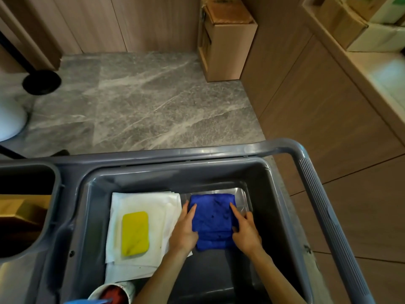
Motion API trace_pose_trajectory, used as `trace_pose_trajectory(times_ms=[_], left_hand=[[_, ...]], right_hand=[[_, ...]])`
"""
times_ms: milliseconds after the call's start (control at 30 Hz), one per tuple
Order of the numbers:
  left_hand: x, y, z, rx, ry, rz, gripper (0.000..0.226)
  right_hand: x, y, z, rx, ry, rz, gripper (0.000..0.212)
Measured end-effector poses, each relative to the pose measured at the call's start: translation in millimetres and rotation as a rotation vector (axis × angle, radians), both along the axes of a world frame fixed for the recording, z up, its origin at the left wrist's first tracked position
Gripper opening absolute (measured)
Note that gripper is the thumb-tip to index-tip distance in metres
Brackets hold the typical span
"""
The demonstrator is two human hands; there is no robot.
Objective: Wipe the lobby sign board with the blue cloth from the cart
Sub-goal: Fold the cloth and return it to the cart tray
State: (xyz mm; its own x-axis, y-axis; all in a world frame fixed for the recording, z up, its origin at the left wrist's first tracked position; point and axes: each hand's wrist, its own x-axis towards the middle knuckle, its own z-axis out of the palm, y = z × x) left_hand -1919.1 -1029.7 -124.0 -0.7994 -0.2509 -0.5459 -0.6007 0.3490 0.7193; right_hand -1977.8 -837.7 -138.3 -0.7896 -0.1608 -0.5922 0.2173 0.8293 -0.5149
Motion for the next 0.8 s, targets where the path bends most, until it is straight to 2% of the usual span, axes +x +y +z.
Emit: trace_pose_trajectory(times_ms=[33,100,133,300,433,533,633,700,800], left_hand=[[1,-2,-3,-0.018,-0.001,-0.026,0.112],[4,-3,-12,-0.115,0.03,-0.146,0.083],[6,-4,-18,-0.158,0.05,-0.16,0.077],[10,-6,-23,-0.244,0.004,-0.19,0.08],[13,-3,-21,-0.223,0.054,-0.141,0.074],[22,0,-14,-0.183,0.131,-0.045,0.057],[34,-1,-10,-0.192,0.198,0.082,0.026],[39,-2,-8,-0.227,0.217,0.125,0.012],[41,-1,-1,-0.224,0.234,0.109,0.012]], right_hand=[[2,1,-2,0.018,0.013,0.01,0.089],[4,3,-4,0.028,0.025,0.013,0.089],[4,4,-4,0.033,0.025,0.014,0.088],[-2,8,1,0.067,-0.006,0.041,0.078],[2,12,3,-0.029,0.015,-0.026,0.066],[13,18,4,-0.068,0.077,-0.128,0.051],[23,23,9,-0.104,0.127,-0.245,0.012],[28,26,13,-0.105,0.177,-0.263,0.022],[35,26,19,-0.158,0.213,-0.259,0.029]])
